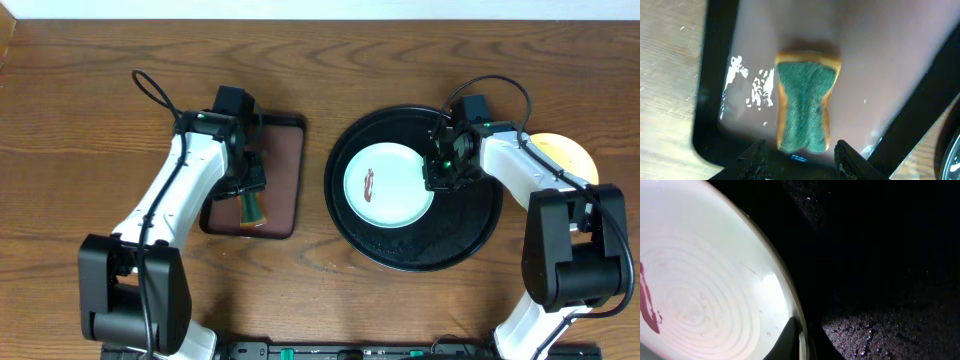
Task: Clean dirty plates on tray and stack at the side
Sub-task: 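Lift the sponge with the left gripper and carry it toward the green plate, then scrub the pale green plate with the sponge while the right gripper holds it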
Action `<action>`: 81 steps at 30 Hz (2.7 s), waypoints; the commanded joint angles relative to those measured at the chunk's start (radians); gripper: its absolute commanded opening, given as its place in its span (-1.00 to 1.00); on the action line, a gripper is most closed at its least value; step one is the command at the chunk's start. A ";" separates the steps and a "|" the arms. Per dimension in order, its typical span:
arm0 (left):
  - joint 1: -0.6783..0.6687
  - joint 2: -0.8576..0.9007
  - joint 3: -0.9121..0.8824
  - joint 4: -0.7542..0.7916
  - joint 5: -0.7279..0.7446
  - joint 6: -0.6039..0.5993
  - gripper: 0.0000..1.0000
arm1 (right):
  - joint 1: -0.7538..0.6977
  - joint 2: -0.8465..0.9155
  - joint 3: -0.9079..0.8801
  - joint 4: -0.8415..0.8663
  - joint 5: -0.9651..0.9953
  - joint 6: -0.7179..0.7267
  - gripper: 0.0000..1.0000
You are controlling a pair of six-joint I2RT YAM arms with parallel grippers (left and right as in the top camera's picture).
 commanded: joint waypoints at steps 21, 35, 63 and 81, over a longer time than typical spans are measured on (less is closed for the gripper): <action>0.003 0.050 -0.226 0.244 0.058 0.010 -0.85 | 0.004 0.018 -0.013 -0.001 0.001 -0.003 -0.90; -0.151 0.005 0.101 0.102 0.163 -0.030 -0.85 | 0.003 0.018 -0.013 0.004 0.002 -0.004 -0.98; -0.491 0.388 0.101 0.590 0.384 -0.381 -0.86 | 0.011 0.018 -0.020 0.020 0.002 -0.007 -0.98; -0.437 0.425 0.237 0.238 -0.175 -0.231 -0.86 | 0.011 0.018 -0.020 0.002 0.002 -0.007 -0.98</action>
